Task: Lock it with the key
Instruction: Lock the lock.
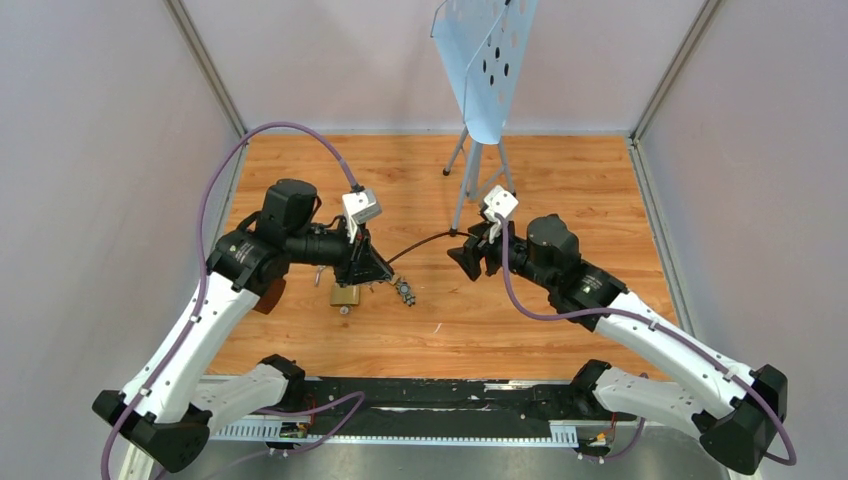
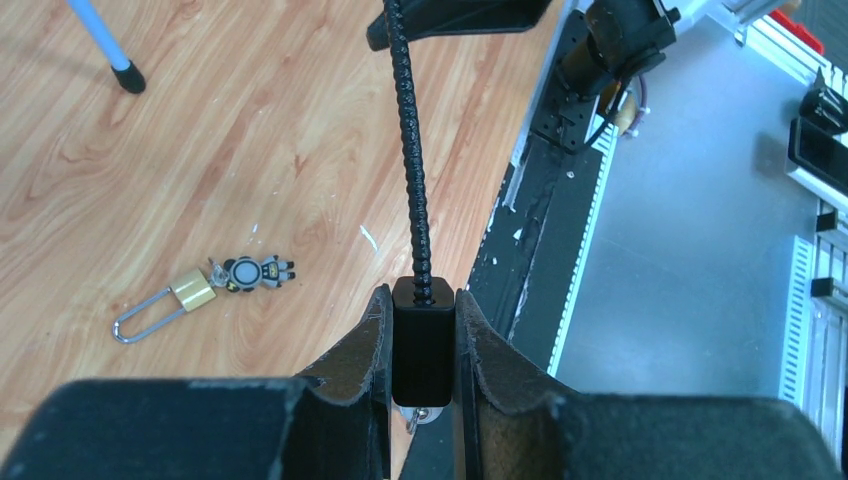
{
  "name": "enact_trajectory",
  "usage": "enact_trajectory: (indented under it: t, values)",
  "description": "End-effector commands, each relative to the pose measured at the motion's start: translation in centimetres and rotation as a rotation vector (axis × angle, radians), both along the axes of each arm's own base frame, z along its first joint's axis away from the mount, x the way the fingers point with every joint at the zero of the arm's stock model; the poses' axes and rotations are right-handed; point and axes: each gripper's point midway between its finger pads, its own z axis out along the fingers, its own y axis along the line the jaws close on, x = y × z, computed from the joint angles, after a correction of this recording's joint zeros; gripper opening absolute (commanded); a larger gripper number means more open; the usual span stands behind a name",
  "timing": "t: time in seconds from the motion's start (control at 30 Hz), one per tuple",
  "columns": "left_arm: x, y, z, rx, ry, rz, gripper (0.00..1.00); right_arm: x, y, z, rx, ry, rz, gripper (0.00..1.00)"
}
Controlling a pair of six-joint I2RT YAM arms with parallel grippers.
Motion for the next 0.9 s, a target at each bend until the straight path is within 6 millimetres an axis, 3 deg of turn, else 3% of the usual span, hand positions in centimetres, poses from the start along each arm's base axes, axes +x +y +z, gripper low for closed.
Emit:
enact_trajectory:
  t: [0.0, 0.1, 0.27, 0.47, 0.7, 0.87]
  values:
    - [-1.2, 0.2, 1.9, -0.016, -0.092, -0.089, 0.00, 0.0, 0.0, 3.6, 0.004, -0.108, 0.037, 0.63]
    - [-1.2, 0.2, 2.4, -0.019, -0.122, -0.108, 0.00, 0.9, -0.8, 2.7, -0.042, -0.093, -0.028, 0.61]
    - [-0.9, 0.4, 2.5, 0.012, -0.150, -0.129, 0.00, 1.5, -1.5, 2.9, -0.067, -0.112, -0.066, 0.55]
    - [0.3, 0.7, 1.7, 0.089, -0.159, -0.139, 0.00, 1.1, -1.9, 1.5, -0.142, -0.041, -0.042, 0.59]
    - [1.1, 0.7, 1.6, 0.112, -0.169, -0.127, 0.00, 1.0, -1.6, 0.9, -0.167, -0.005, -0.019, 0.37]
    - [1.5, 0.5, 2.2, 0.099, -0.194, -0.121, 0.00, 1.2, -2.0, -0.7, -0.178, 0.044, -0.059, 0.39]
